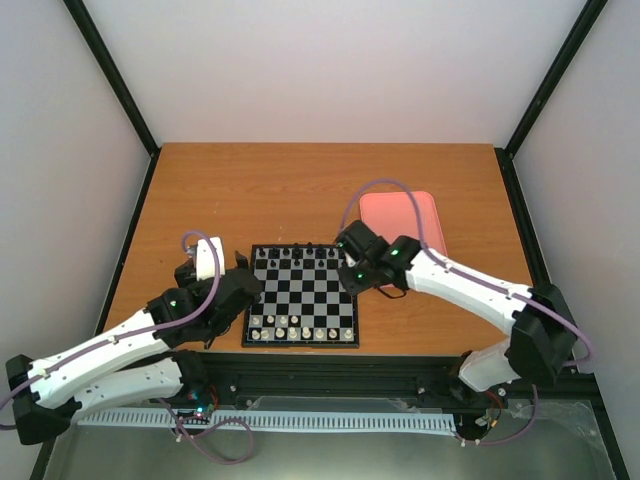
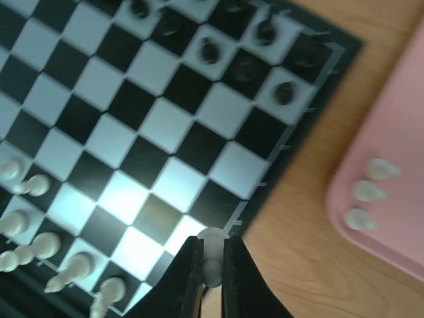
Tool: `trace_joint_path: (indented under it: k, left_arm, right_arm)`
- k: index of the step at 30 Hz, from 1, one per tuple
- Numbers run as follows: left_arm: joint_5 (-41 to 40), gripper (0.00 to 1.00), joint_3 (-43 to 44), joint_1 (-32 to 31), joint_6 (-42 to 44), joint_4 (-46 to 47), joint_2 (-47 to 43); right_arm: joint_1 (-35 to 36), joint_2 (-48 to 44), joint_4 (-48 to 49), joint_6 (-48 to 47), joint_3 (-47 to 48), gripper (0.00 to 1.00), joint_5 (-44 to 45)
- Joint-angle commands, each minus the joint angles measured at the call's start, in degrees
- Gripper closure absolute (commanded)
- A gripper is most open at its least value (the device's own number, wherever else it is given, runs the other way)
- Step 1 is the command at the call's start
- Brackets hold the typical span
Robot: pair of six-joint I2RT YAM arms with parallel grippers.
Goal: Set up the chess pieces on the board
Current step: Pick up the chess piece from the storage box, then place the chess piece on the chessboard.
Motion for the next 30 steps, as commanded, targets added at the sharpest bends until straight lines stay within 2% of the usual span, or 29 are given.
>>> trace_joint_path:
  k: [1, 11, 20, 30]
  left_arm:
    - [-1.7, 0.00, 1.5, 0.3, -1.0, 0.2, 1.1]
    - [-1.6, 0.00, 1.7, 0.3, -1.4, -0.2, 1.0]
    - [-1.2, 0.00, 1.5, 0.3, -0.7, 0.2, 0.4]
    - [-0.6, 0.00, 0.8, 0.3, 0.1, 1.3, -0.7]
  right_arm:
    - [6.1, 5.1, 1.7, 0.5, 2.2, 0.97, -2.6]
    - [13.6, 15.6, 4.1, 0.2, 7.2, 0.97, -5.5]
    - [15.1, 21.7, 2.4, 0.3, 12.0, 0.97, -5.5]
    - [15.9, 24.1, 1.8, -0.1, 12.7, 0.96, -6.2]
